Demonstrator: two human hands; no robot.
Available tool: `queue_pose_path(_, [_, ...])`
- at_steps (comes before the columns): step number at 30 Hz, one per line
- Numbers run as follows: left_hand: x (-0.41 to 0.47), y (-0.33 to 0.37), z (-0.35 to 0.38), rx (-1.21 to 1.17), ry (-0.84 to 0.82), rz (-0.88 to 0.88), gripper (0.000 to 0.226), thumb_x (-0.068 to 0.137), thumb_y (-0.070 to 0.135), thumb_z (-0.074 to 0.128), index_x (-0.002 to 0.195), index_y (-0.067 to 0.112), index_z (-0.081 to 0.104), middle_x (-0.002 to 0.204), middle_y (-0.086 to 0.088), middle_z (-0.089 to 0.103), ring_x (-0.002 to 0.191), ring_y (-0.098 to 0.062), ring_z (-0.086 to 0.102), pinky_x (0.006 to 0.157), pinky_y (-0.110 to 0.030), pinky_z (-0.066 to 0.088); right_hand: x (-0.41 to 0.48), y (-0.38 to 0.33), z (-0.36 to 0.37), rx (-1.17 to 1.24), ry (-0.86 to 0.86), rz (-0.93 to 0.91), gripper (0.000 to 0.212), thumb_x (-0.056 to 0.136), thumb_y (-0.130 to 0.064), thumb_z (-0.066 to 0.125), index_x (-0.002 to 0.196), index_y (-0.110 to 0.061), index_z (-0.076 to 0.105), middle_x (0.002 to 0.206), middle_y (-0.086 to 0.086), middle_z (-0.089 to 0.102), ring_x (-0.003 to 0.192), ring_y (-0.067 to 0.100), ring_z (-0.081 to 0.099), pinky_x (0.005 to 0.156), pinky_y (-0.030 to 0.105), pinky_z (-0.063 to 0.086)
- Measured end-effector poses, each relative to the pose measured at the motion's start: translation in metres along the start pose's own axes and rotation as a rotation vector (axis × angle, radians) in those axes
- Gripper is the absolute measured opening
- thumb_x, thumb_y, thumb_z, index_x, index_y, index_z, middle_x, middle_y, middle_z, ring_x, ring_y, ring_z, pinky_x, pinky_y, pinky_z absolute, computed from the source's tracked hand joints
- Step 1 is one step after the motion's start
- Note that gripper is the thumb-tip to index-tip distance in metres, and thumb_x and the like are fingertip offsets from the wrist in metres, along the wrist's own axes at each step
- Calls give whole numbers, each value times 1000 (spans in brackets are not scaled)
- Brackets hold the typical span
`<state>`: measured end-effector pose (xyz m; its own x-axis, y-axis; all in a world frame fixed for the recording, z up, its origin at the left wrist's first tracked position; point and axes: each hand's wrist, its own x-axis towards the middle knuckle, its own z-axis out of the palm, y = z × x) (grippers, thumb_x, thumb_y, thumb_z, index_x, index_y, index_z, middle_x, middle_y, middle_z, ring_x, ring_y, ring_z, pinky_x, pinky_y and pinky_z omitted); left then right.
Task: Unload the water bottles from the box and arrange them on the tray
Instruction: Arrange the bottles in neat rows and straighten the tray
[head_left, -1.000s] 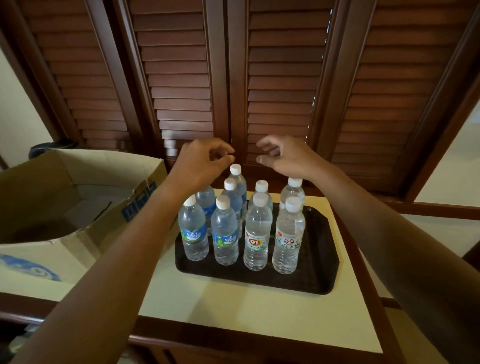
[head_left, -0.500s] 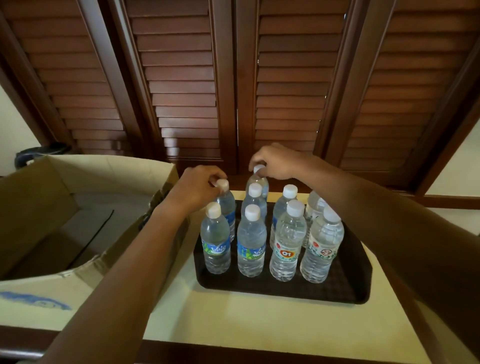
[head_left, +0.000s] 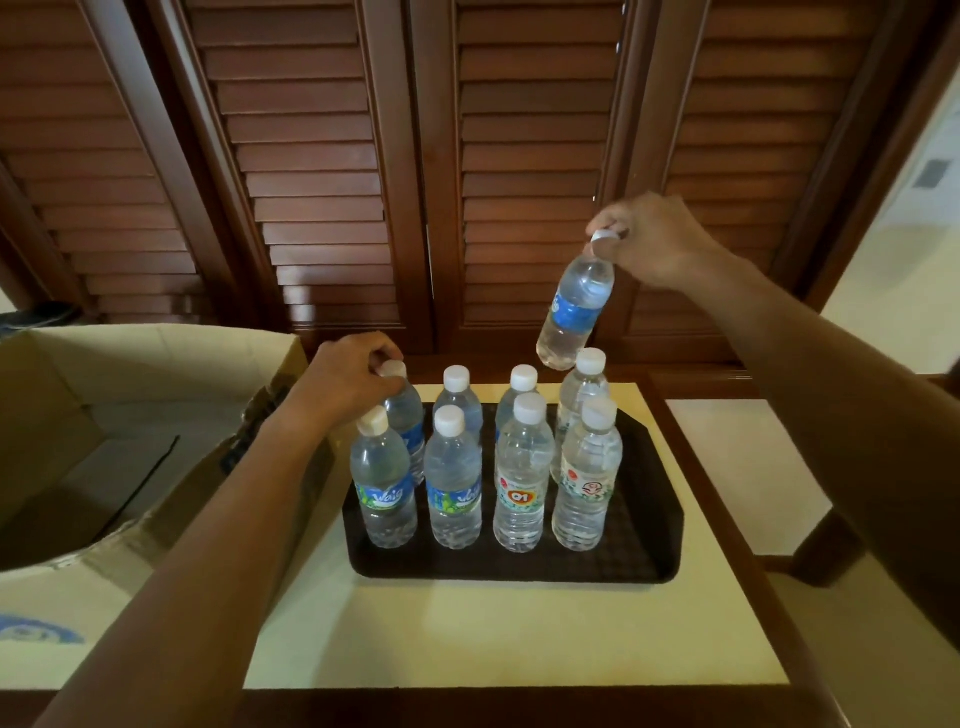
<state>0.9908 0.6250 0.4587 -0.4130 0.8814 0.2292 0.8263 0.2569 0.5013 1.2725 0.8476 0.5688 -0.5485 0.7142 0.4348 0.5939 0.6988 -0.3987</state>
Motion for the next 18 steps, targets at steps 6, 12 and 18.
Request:
queue_pose_path(6, [-5, 16, -4, 19, 22, -85, 27, 86, 23, 78, 112, 22, 72, 103, 3, 70, 91, -13, 61, 74, -25, 42, -31, 35, -31, -57, -19, 26, 24, 88, -31, 78, 108, -18, 77, 103, 0, 76, 96, 17, 69, 87, 36, 56])
queue_pose_path(12, [-12, 21, 2, 3, 71, -104, 26, 90, 21, 74, 116, 20, 73, 102, 3, 70, 94, -14, 63, 80, -29, 43, -66, 59, -15, -42, -184, 24, 23, 86, -29, 80, 106, -17, 77, 96, -4, 74, 89, 9, 69, 80, 29, 55])
queue_pose_path(18, [-14, 18, 3, -12, 94, -136, 26, 90, 22, 74, 116, 21, 73, 107, 1, 73, 96, -13, 63, 81, -29, 43, -84, 68, 19, -72, -306, -4, 22, 84, -29, 81, 103, -17, 79, 98, -3, 76, 92, 12, 71, 84, 32, 57])
